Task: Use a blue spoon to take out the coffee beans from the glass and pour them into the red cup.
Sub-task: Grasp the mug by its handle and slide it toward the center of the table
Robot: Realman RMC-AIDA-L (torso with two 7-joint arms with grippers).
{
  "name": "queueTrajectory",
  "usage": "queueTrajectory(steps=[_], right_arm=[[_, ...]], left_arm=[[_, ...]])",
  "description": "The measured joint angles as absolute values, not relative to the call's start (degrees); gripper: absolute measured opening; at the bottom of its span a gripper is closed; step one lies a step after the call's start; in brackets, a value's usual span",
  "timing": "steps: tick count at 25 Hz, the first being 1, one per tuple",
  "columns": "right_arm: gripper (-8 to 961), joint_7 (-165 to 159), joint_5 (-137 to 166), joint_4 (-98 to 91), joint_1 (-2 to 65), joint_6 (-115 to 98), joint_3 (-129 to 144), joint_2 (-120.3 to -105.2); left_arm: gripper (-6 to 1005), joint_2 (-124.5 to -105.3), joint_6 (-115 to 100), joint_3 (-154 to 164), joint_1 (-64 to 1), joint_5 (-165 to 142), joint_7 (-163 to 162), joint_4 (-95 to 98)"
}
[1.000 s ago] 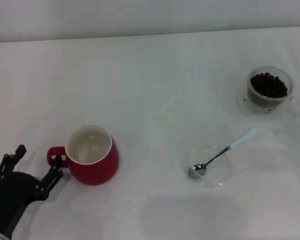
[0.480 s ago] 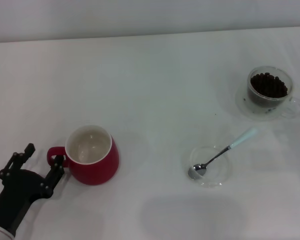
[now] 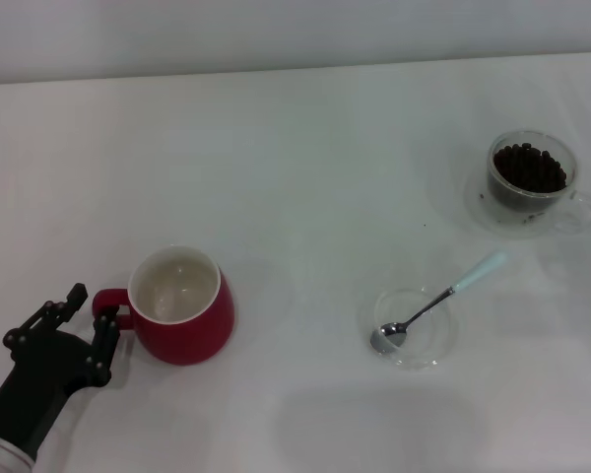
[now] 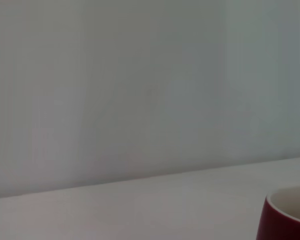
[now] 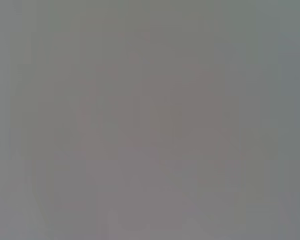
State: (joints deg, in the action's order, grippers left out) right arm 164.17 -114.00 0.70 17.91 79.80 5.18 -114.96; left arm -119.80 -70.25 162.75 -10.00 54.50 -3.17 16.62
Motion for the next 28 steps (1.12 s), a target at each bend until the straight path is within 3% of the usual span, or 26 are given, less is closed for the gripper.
queueTrajectory(steps=[4, 10, 15, 28], right_arm=[[838, 164.2, -114.0, 0.7, 17.8, 79.6, 5.2, -114.96], [839, 164.0, -114.0, 1.0, 17.8, 79.3, 5.2, -114.96], [839, 163.9, -114.0, 1.2, 17.8, 79.3, 5.2, -114.96], [839, 163.8, -114.0, 1.4, 17.8, 79.3, 5.2, -114.96]], left_arm=[[348, -119.80, -70.0, 162.8, -10.1, 54.4, -0.3, 16.7], [310, -119.79, -69.4, 162.9, -10.3, 54.0, 1.3, 16.8], [163, -119.79, -69.3, 162.9, -10.8, 53.2, 1.3, 16.9], [156, -119.84, -67.1, 162.9, -15.5, 50.3, 1.0, 17.8]])
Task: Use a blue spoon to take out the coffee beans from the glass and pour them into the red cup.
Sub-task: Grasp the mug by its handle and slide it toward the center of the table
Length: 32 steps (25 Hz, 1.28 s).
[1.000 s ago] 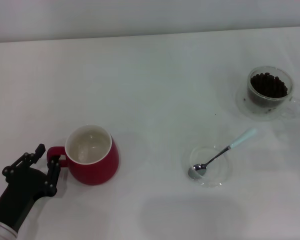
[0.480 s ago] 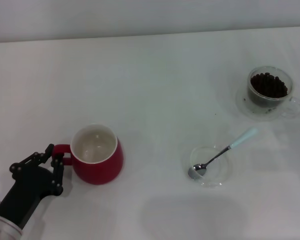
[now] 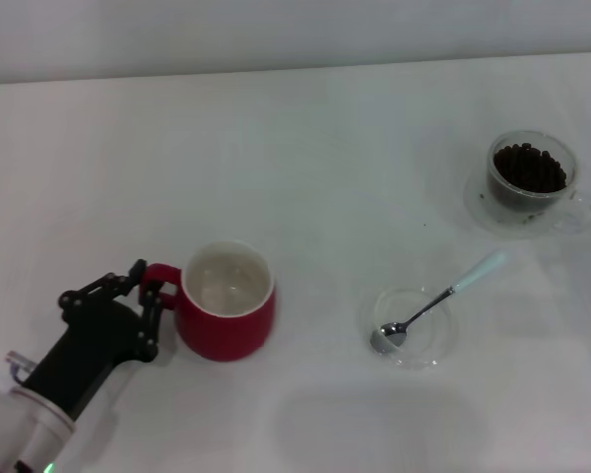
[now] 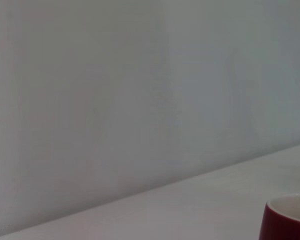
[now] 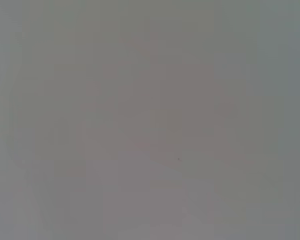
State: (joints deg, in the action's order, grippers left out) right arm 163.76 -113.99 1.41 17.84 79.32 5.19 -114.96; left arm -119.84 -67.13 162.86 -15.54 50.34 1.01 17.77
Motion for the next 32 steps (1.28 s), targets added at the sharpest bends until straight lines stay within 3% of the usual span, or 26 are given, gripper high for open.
queueTrajectory(steps=[32], right_arm=[[839, 163.7, -114.0, 1.5, 17.9, 79.3, 5.2, -115.05]], left_arm=[[149, -119.75, -58.4, 162.9, -22.4, 45.8, 0.8, 19.8]])
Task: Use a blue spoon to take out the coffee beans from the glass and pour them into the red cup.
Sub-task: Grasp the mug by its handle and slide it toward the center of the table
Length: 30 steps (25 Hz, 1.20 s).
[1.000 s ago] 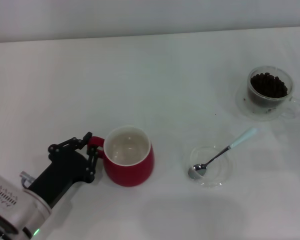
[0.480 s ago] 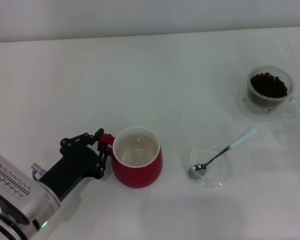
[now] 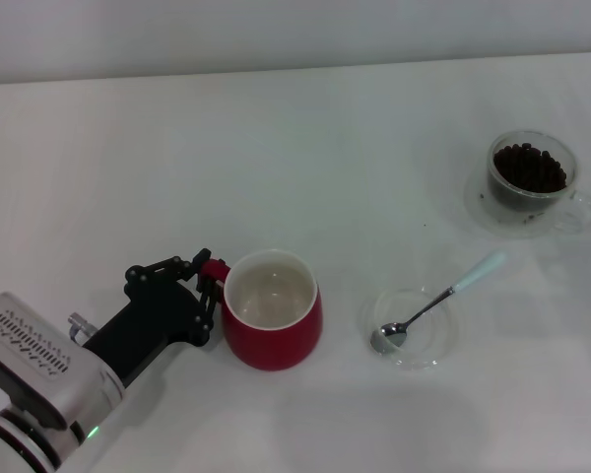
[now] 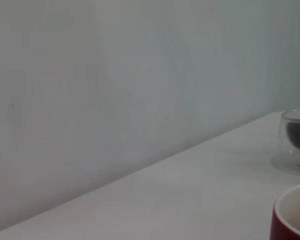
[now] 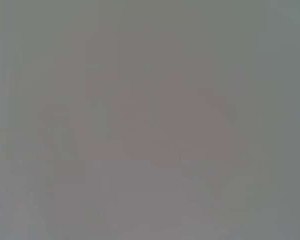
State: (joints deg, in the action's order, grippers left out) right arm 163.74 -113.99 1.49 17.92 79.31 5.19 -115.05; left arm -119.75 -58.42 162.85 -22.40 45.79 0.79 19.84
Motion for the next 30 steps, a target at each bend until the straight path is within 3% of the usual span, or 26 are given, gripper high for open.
queueTrajectory(steps=[9, 20, 30], right_arm=[[839, 163.9, -114.0, 1.5, 17.9, 79.3, 5.2, -115.04], [839, 164.3, -114.0, 1.2, 18.0, 79.2, 5.2, -115.05], [839, 164.4, -114.0, 1.2, 17.7, 79.2, 5.2, -114.97]], left_arm=[[151, -119.80, -59.0, 162.9, -22.4, 45.6, 1.1, 19.9], [500, -119.80, -59.7, 162.6, -22.4, 45.6, 2.6, 20.6], [516, -119.79, -60.0, 162.8, -22.1, 45.6, 3.7, 20.6]])
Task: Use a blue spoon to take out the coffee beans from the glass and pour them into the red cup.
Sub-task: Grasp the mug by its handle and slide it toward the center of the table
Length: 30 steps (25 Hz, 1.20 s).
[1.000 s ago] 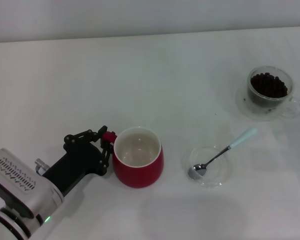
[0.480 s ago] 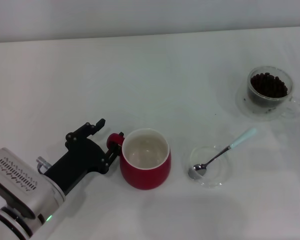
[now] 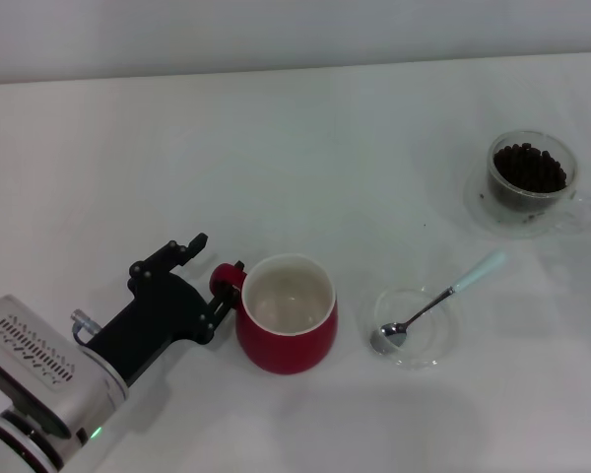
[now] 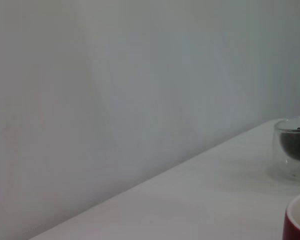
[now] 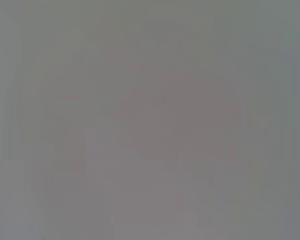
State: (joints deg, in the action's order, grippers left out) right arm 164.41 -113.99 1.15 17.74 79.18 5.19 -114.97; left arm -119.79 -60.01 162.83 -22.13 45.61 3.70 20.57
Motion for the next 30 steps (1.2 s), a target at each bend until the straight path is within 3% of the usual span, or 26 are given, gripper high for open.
queueTrajectory(steps=[30], right_arm=[[839, 164.2, -113.5, 1.4, 17.8, 79.6, 5.6, -115.04]], left_arm=[[516, -119.61, -66.1, 162.5, -14.7, 43.8, 8.9, 20.3]])
